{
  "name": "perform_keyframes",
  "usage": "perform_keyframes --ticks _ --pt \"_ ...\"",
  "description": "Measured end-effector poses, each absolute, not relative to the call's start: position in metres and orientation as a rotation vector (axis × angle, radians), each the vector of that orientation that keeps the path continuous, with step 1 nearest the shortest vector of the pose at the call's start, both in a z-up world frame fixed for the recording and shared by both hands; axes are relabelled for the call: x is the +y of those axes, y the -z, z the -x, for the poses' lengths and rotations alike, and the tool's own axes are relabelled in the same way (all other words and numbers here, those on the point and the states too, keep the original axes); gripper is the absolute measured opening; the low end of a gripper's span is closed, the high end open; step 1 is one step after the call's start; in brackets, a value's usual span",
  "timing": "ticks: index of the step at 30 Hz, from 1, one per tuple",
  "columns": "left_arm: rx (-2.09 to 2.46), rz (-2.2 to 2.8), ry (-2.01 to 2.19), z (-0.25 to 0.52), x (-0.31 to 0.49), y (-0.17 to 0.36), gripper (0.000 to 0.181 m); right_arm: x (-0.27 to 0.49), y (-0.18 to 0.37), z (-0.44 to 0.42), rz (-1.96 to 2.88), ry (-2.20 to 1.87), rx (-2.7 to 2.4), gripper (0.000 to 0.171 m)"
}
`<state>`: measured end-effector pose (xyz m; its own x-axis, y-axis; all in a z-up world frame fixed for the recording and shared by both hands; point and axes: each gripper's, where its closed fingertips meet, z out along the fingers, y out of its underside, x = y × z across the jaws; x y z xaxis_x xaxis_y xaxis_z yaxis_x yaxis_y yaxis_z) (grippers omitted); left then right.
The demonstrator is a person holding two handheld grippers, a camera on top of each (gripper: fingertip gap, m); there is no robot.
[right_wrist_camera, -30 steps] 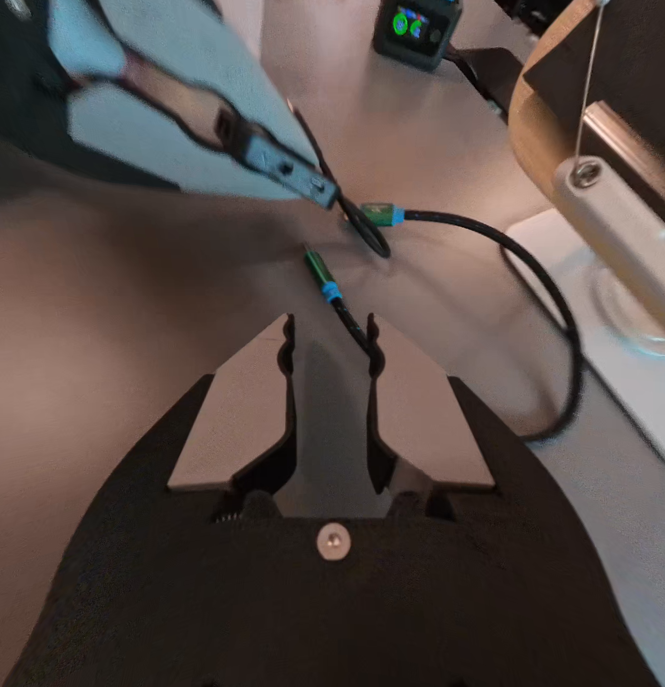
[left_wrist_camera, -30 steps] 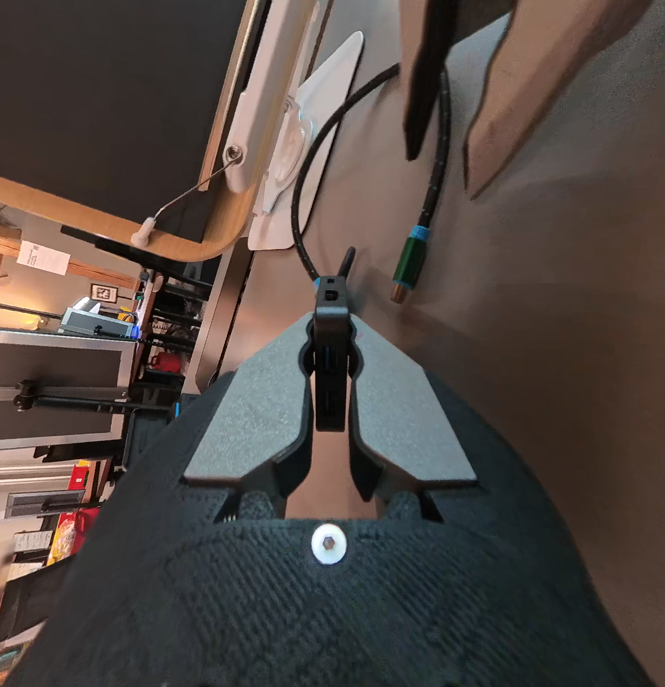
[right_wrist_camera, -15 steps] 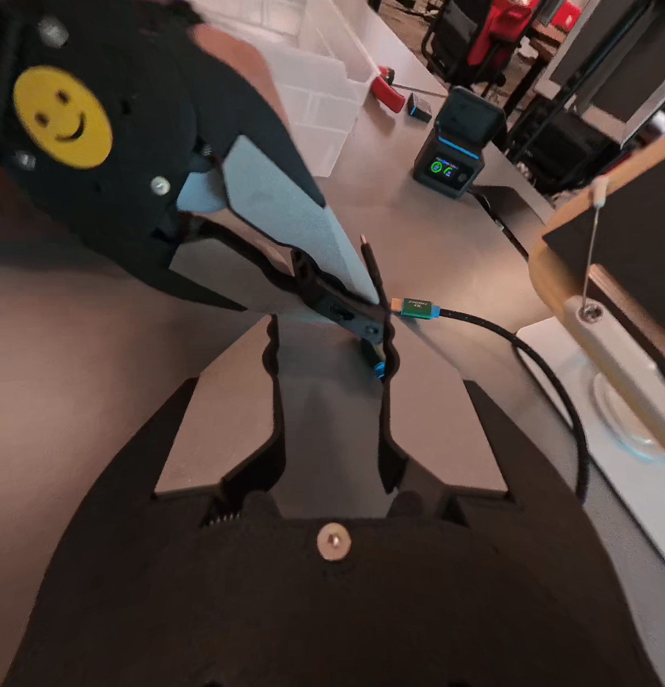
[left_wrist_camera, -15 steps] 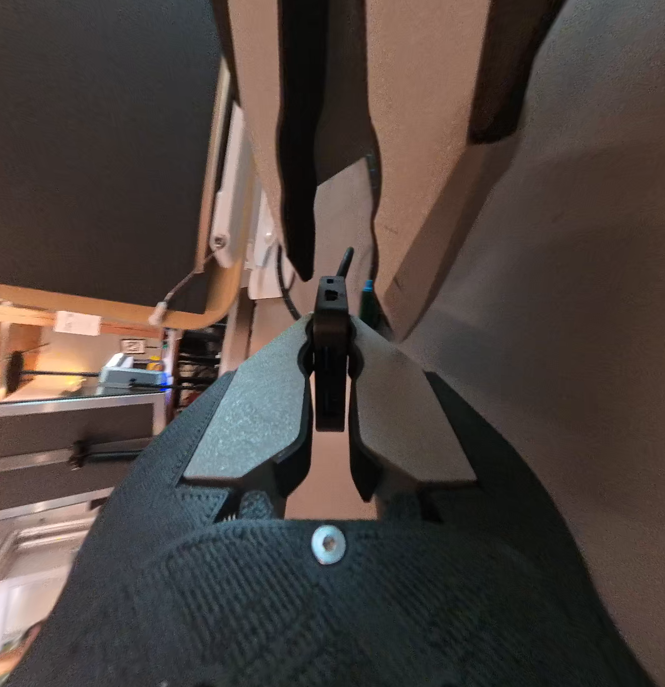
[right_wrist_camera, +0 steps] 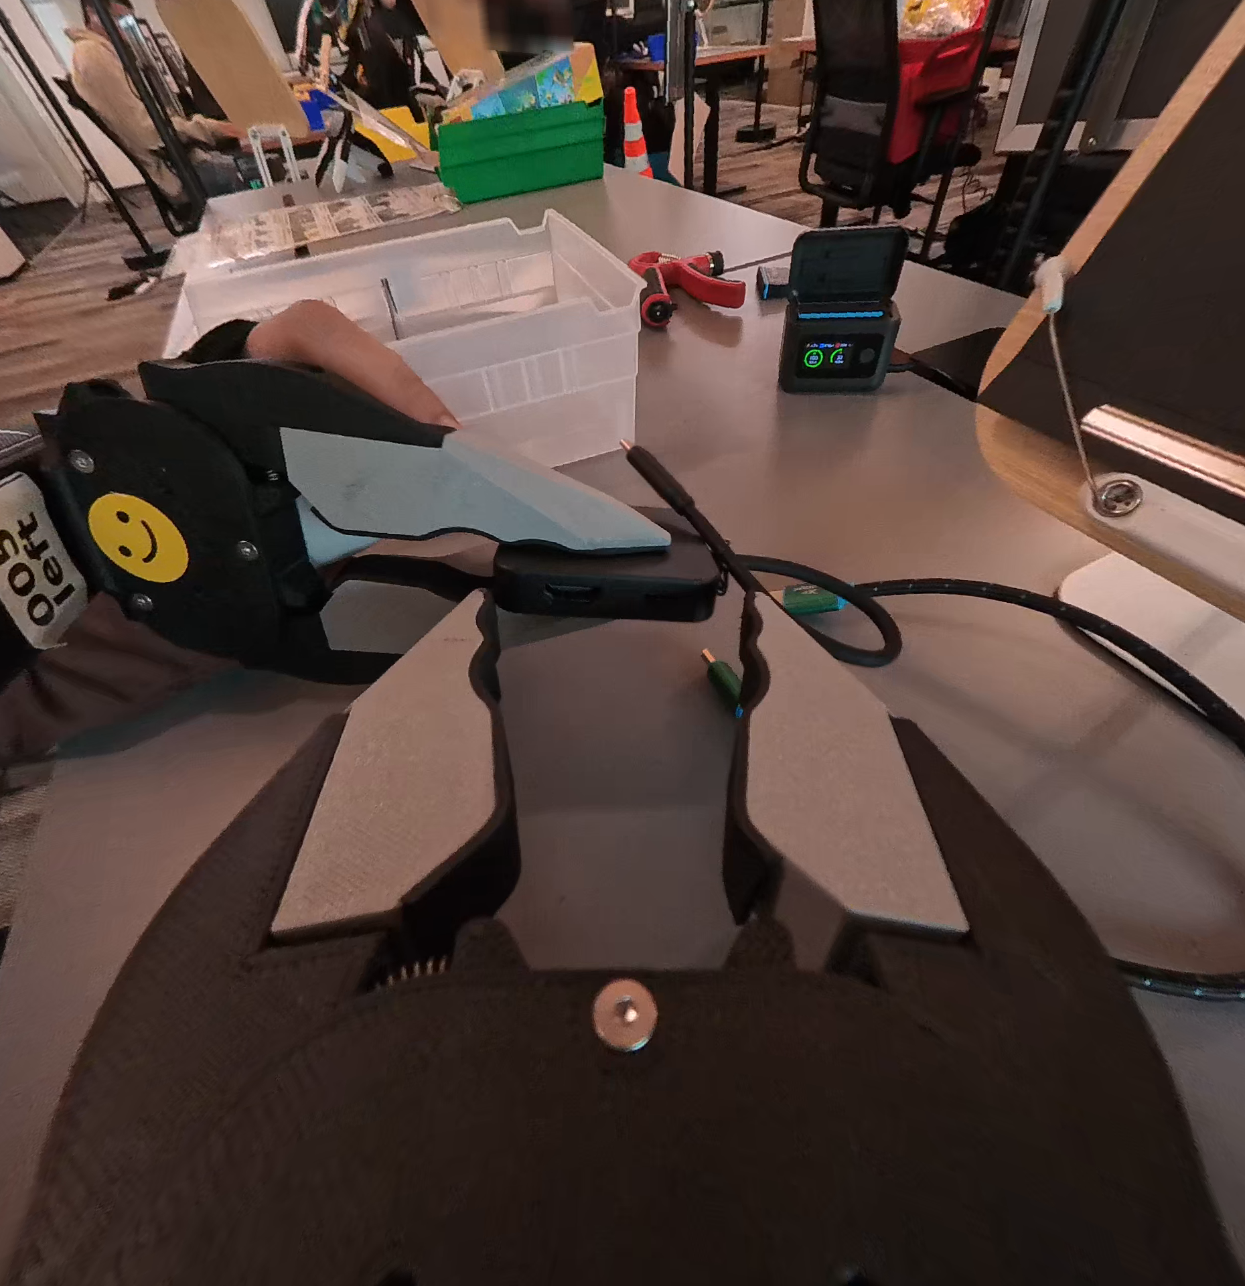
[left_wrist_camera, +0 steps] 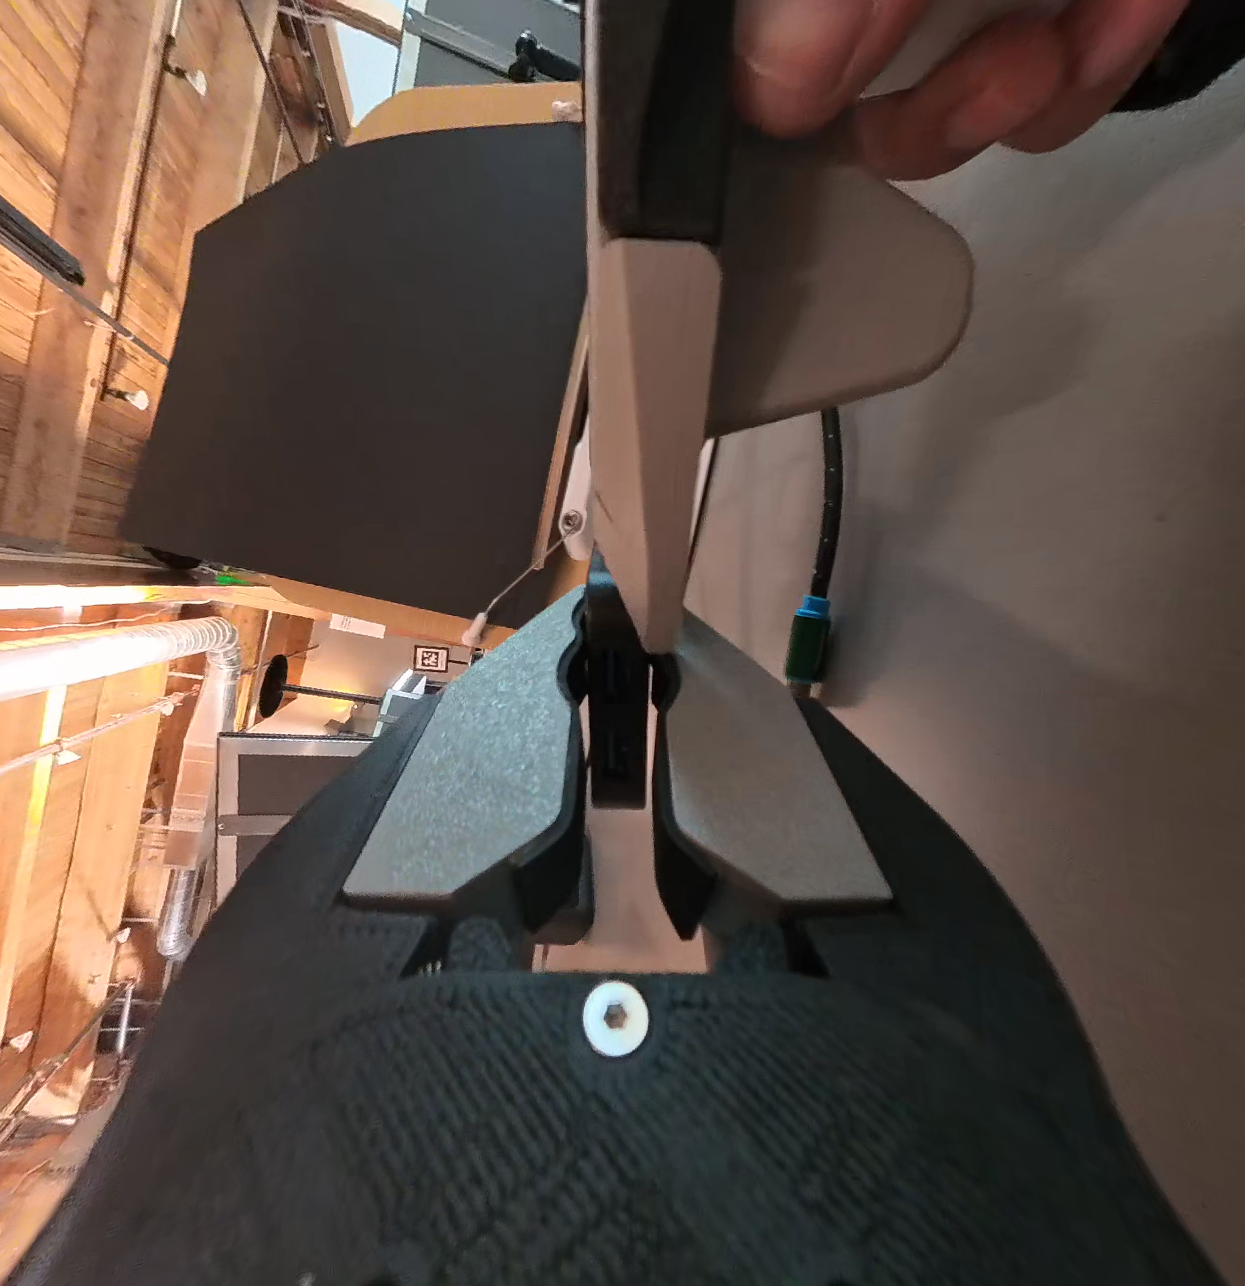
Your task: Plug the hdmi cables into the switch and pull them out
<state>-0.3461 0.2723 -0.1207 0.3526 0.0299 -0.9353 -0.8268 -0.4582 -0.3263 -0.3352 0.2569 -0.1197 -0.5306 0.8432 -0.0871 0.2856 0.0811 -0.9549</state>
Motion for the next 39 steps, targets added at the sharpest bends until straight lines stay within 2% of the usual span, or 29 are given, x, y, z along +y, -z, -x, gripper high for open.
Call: perform_keyframes --ticks 8,15,19,26,27,28,31,33,35,39 --pt "0.650 1.724 -1.171 0.347 0.267 0.112 0.011 0.285 0.114 0.336 1.246 -1.589 -1.770 0.052" --pt "0.681 1.707 -1.094 0.338 0.270 0.115 0.011 0.260 0.110 0.324 1.036 -1.593 -1.903 0.059" --pt "0.707 1.704 -0.877 0.319 0.270 0.118 0.011 0.246 0.115 0.316 0.853 -1.444 -2.002 0.057" --pt "0.775 1.785 -0.589 0.301 0.267 0.142 0.011 0.245 0.121 0.300 0.444 -0.938 -2.015 0.028" --pt "0.782 1.798 -0.573 0.300 0.267 0.146 0.011 0.242 0.126 0.297 0.423 -0.911 -2.046 0.017" --pt "0.791 1.812 -0.557 0.300 0.267 0.150 0.011 0.240 0.132 0.295 0.413 -0.900 -2.077 0.014" --pt "0.797 1.808 -0.540 0.298 0.266 0.151 0.012 0.245 0.136 0.294 0.399 -0.856 -2.096 0.014" --pt "0.797 1.802 -0.525 0.296 0.265 0.149 0.012 0.249 0.137 0.293 0.409 -0.847 -2.103 0.020" --pt "0.804 1.796 -0.511 0.293 0.265 0.149 0.012 0.249 0.140 0.291 0.396 -0.836 -2.117 0.013" --pt "0.789 1.796 -0.506 0.294 0.266 0.149 0.012 0.251 0.140 0.294 0.353 -0.746 -2.083 0.012"
